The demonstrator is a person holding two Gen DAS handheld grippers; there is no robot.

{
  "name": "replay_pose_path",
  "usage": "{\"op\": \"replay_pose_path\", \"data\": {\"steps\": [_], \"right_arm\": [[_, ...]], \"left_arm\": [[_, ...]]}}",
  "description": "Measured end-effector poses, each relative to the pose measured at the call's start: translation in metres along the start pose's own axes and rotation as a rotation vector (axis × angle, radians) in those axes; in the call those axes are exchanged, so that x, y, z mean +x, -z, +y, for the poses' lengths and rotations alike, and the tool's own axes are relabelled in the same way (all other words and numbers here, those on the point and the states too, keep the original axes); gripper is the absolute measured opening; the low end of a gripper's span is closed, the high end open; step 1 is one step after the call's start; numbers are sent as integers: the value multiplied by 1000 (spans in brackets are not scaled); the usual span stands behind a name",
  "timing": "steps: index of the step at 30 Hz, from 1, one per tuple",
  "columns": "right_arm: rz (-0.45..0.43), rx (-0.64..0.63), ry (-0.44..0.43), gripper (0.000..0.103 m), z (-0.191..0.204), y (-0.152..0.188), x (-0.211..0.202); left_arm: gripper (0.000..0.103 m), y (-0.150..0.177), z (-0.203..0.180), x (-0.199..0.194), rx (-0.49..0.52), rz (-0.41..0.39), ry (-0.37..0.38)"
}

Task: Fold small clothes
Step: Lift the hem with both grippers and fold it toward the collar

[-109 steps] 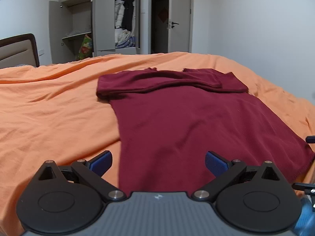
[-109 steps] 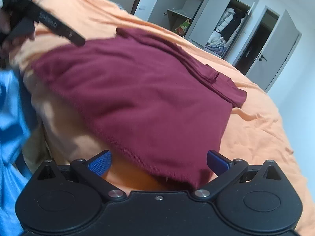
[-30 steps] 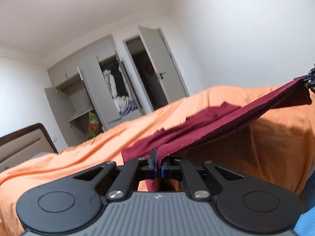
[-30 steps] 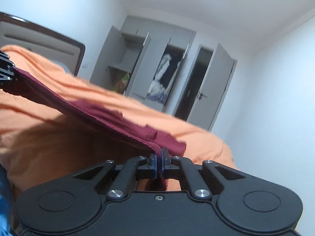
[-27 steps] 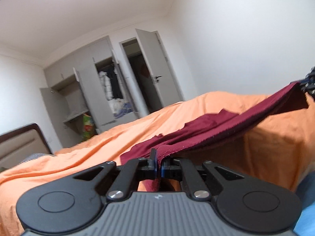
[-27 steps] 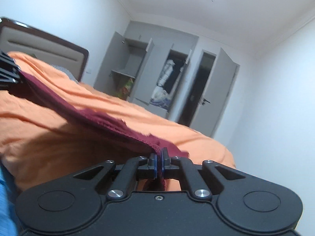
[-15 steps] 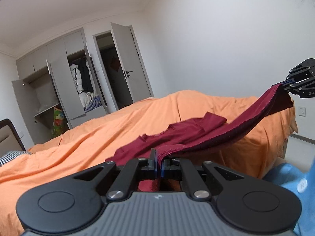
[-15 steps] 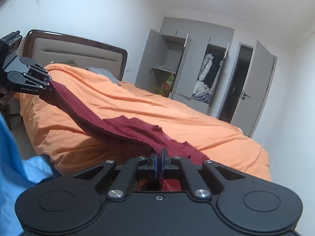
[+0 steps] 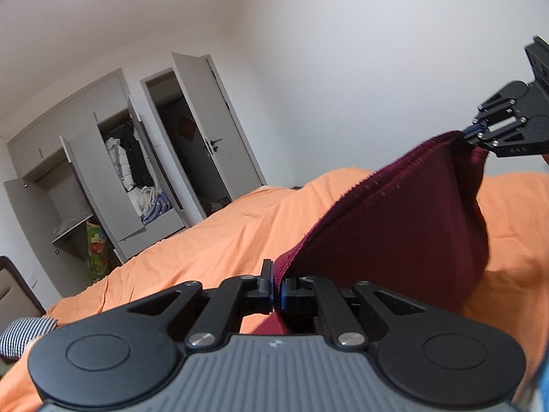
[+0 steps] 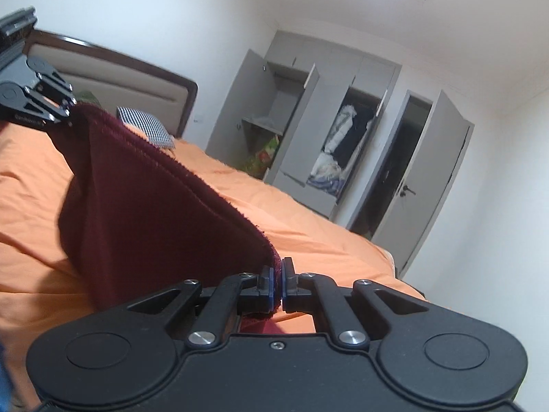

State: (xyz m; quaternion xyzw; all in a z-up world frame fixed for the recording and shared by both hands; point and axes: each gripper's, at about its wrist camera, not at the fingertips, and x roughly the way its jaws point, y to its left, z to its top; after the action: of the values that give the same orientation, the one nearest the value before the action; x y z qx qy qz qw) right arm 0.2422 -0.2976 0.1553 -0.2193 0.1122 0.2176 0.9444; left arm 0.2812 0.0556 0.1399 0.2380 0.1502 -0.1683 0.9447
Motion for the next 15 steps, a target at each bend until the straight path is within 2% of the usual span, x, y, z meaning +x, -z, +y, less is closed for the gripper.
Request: {"op": "replay_pose_path", "data": {"steps": [2,5,11,15], "right_arm": [[40,8,-5,3,-11,-1,39],[113,46,-29,4,-23,6,99],[281,91,-90,4,-29,33,208],[363,114,-122,5,-23,53,259]], "left_arm": [[3,1,8,35,4,31,8],[3,9,26,90,-44,101,40],[3,53,54,191,-152,260,103],[4,81,69,233,-232,323,131]]}}
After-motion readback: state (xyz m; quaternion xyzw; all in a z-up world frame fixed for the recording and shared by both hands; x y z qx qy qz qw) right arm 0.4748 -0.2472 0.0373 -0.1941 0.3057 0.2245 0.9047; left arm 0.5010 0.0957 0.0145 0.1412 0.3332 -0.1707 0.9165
